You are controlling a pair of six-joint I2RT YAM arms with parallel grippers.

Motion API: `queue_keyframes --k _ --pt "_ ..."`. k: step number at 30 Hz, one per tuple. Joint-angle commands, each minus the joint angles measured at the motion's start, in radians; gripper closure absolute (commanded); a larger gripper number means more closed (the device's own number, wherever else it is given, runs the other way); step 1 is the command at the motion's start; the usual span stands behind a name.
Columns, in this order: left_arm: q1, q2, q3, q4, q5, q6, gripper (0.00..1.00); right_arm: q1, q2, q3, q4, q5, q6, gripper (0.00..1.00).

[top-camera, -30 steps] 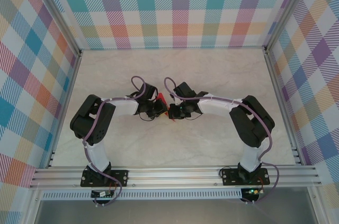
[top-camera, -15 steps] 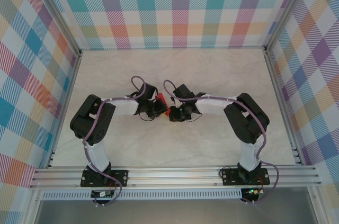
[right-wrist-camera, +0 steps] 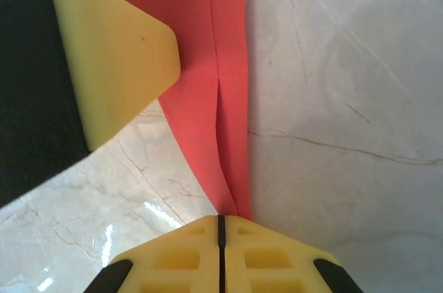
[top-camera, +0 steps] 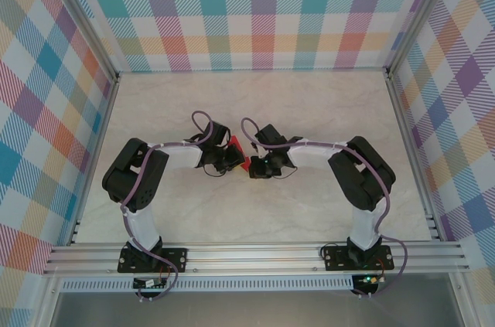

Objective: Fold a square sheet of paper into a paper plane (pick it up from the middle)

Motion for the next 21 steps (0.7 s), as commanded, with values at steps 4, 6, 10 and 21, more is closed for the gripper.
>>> queue_keyframes --k 4,6,10,21 --pt "-0.004 0.040 -0.004 -0.125 -0.093 0.018 0.87 -0.017 -0.080 -0.071 -0.066 -0.004 0.001 0.91" --pt "-0.004 0.039 -0.004 -0.125 -0.092 0.017 0.87 -0.017 -0.124 -0.077 -0.052 -0.002 -0.006 0.88" --pt "-0.004 0.039 -0.003 -0.125 -0.091 0.016 0.87 -0.017 -0.140 -0.059 -0.055 0.026 -0.036 0.79" --pt "-0.004 0.044 0.004 -0.126 -0.083 0.016 0.87 0.006 -0.037 0.053 -0.057 0.023 -0.104 0.70"
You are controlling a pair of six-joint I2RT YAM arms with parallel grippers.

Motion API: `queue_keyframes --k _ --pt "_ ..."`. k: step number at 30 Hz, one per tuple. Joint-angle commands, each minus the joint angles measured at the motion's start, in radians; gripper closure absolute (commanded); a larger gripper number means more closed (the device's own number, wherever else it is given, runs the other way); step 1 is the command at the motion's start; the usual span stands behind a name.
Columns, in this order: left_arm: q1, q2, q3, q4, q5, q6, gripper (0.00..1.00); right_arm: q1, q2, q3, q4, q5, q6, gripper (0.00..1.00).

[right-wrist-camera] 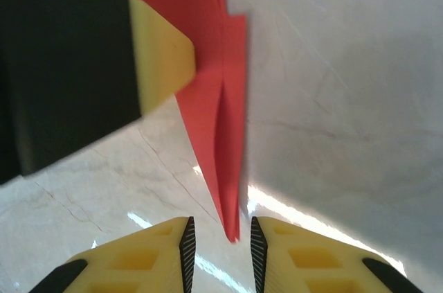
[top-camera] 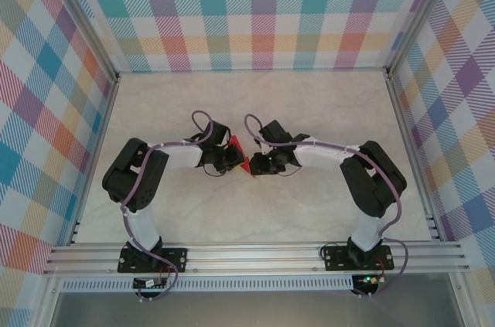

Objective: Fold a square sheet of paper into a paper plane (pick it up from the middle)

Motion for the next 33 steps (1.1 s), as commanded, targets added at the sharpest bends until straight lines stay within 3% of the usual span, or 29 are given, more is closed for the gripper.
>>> queue_keyframes --k 1,9,24,33 --pt "-0.004 0.044 -0.007 -0.107 -0.077 0.016 0.87 0.012 0.045 0.049 -0.014 -0.015 -0.042 0.71" --pt "-0.004 0.041 0.001 -0.108 -0.068 0.016 0.87 0.017 0.098 0.073 0.038 -0.078 -0.019 0.86" --pt "0.003 0.036 0.037 -0.117 -0.060 0.038 0.86 -0.022 0.160 -0.023 0.043 -0.073 0.033 0.88" --pt "0.074 0.052 0.058 -0.079 -0.048 0.089 0.85 -0.039 0.171 -0.062 0.024 -0.076 0.054 0.88"
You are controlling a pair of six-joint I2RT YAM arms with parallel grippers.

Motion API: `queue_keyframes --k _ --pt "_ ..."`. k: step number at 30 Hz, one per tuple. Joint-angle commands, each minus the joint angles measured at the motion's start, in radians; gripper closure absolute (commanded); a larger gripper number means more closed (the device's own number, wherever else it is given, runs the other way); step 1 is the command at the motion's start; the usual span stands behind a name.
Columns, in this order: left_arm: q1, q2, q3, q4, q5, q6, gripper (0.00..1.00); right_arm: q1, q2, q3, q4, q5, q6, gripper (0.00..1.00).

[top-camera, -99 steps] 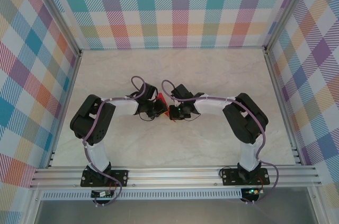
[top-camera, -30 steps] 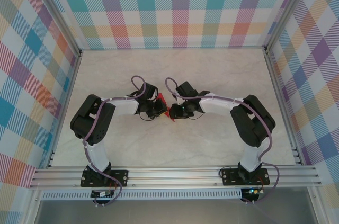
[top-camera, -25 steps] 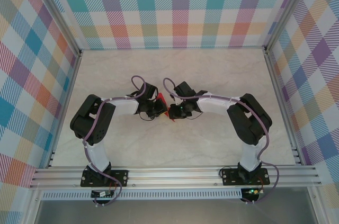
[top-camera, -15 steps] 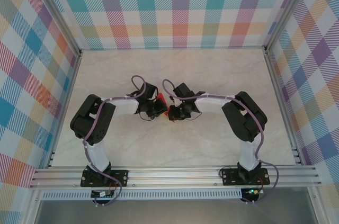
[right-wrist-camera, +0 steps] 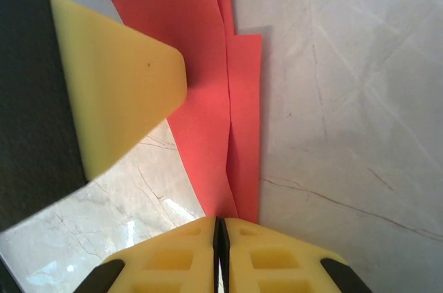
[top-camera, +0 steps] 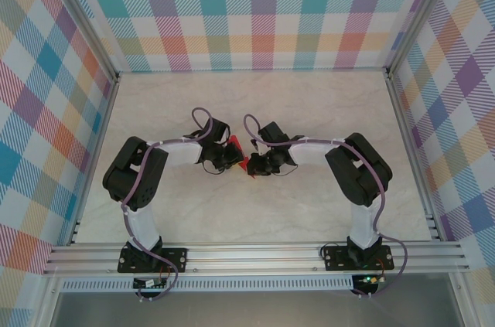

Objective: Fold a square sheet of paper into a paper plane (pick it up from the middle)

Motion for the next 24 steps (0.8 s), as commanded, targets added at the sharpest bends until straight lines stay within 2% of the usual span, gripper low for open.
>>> queue_keyframes --k 1,15,24 --pt "0.059 0.047 0.016 -0.012 -0.048 0.046 0.84 -0.007 0.049 -0.053 -0.111 0.065 0.013 0.88" --pt "0.182 0.081 0.068 -0.004 -0.008 0.147 0.83 -0.008 0.054 -0.055 -0.154 0.071 0.013 0.88" --pt "0.208 0.095 0.132 -0.035 -0.078 0.203 0.83 -0.008 0.049 -0.058 -0.160 0.074 0.013 0.88"
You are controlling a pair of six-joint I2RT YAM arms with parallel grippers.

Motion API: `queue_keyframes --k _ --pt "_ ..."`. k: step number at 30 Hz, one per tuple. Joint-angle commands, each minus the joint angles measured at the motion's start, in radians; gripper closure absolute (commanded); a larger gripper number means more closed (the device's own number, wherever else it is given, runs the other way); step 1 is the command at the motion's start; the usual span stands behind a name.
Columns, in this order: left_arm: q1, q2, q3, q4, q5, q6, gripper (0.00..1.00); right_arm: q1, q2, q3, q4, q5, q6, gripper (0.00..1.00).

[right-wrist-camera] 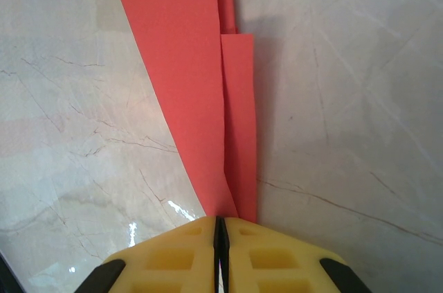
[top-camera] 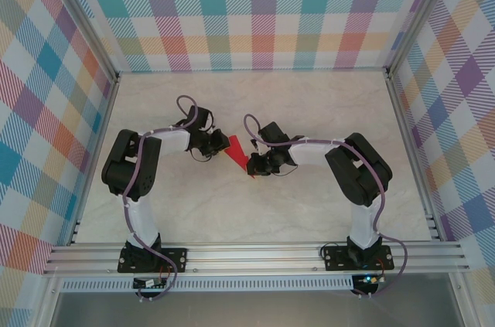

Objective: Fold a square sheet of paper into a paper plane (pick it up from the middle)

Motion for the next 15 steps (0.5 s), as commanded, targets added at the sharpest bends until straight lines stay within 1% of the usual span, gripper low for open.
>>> queue_keyframes --k 1,7,15 --pt "0.043 0.028 0.040 -0.013 -0.113 0.049 0.83 -0.004 0.049 -0.056 -0.162 0.074 0.009 0.88" --pt "0.061 0.047 0.074 -0.040 -0.172 0.066 0.83 -0.004 0.050 -0.055 -0.161 0.075 0.010 0.88" --pt "0.090 0.061 0.070 -0.045 -0.196 0.067 0.83 -0.005 0.048 -0.057 -0.161 0.078 0.008 0.88"
